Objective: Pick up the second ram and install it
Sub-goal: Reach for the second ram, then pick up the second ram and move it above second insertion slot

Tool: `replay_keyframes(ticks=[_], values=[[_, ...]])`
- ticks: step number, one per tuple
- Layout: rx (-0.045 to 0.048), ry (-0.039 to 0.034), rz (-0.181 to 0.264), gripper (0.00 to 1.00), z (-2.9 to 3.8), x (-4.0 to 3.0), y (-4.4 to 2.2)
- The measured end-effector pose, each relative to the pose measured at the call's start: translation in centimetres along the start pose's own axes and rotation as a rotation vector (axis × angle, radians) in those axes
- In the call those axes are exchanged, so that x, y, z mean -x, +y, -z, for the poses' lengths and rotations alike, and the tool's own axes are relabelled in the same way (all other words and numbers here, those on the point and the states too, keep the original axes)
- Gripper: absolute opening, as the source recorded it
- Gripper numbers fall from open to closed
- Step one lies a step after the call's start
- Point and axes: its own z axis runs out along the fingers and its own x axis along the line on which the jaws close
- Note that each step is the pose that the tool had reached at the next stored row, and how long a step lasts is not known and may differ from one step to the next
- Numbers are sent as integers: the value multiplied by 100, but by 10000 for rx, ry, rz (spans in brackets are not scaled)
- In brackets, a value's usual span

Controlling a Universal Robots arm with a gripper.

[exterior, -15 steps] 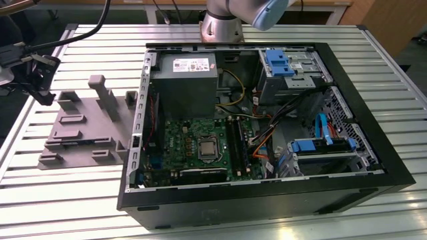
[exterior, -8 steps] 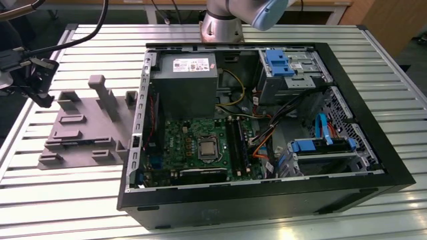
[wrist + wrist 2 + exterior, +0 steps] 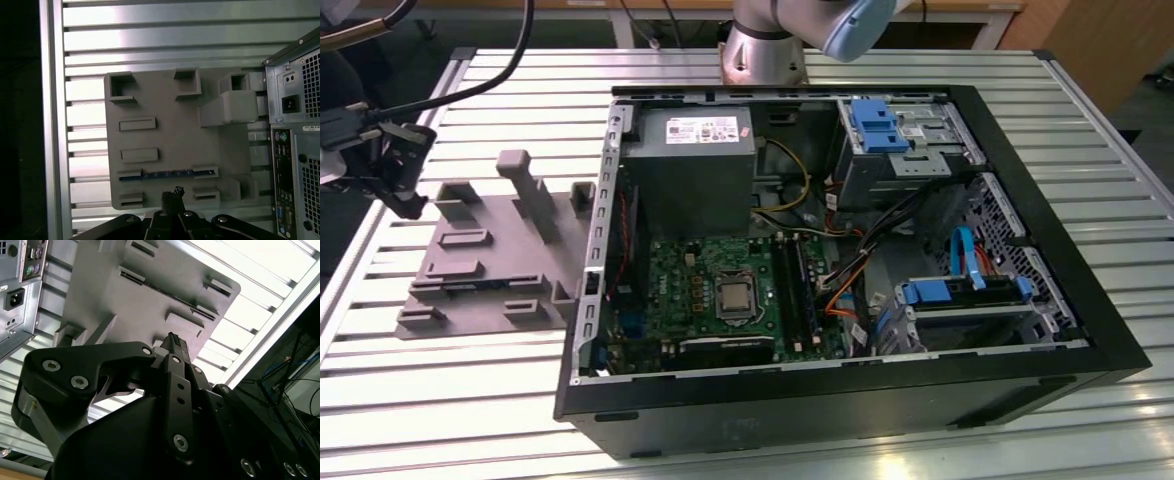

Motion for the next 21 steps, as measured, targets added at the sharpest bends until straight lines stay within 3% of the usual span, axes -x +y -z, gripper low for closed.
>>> replay_keyframes(ticks=[11,21], values=[[-4,1,1,11,-108,-59,10],[-4,0,1,11,-114,-60,10]])
